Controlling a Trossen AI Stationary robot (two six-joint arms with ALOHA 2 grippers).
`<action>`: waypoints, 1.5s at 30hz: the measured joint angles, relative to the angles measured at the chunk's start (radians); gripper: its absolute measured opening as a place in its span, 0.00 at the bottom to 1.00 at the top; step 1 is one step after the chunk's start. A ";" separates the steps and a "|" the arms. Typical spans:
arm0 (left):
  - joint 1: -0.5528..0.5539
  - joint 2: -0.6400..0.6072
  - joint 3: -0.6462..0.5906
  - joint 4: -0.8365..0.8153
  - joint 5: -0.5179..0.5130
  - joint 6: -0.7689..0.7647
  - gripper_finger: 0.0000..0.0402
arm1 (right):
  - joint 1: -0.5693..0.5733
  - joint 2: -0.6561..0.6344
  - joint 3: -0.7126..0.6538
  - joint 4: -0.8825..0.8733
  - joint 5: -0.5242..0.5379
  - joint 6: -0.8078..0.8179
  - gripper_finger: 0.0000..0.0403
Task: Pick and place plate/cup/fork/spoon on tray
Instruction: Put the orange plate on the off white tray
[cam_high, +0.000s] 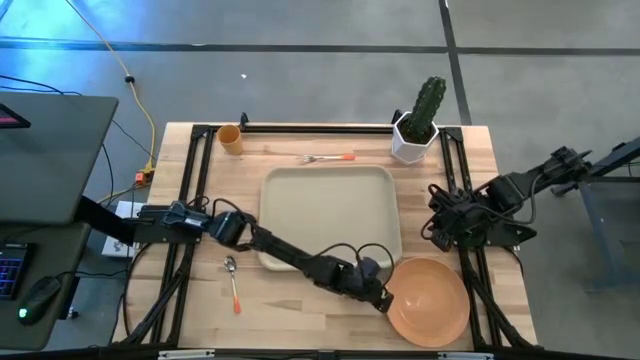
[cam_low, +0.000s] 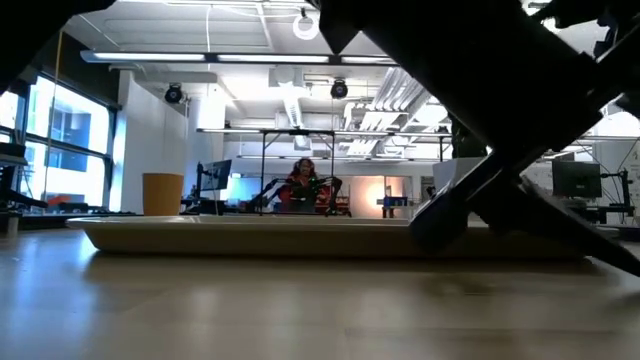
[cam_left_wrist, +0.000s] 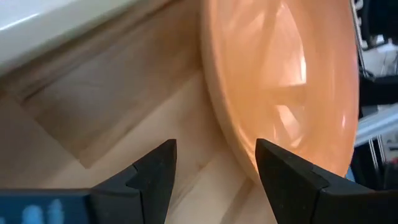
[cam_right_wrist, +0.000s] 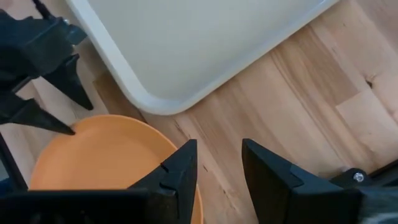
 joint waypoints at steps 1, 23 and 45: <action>0.003 0.001 0.000 0.002 0.000 -0.018 0.50 | 0.003 0.000 0.000 0.000 0.001 0.005 0.29; 0.021 0.002 -0.001 0.053 0.029 -0.047 0.29 | 0.013 0.000 0.000 0.000 0.030 0.015 0.29; 0.033 0.055 0.004 0.090 0.076 -0.173 0.02 | 0.072 -0.003 -0.001 -0.001 0.057 0.008 0.29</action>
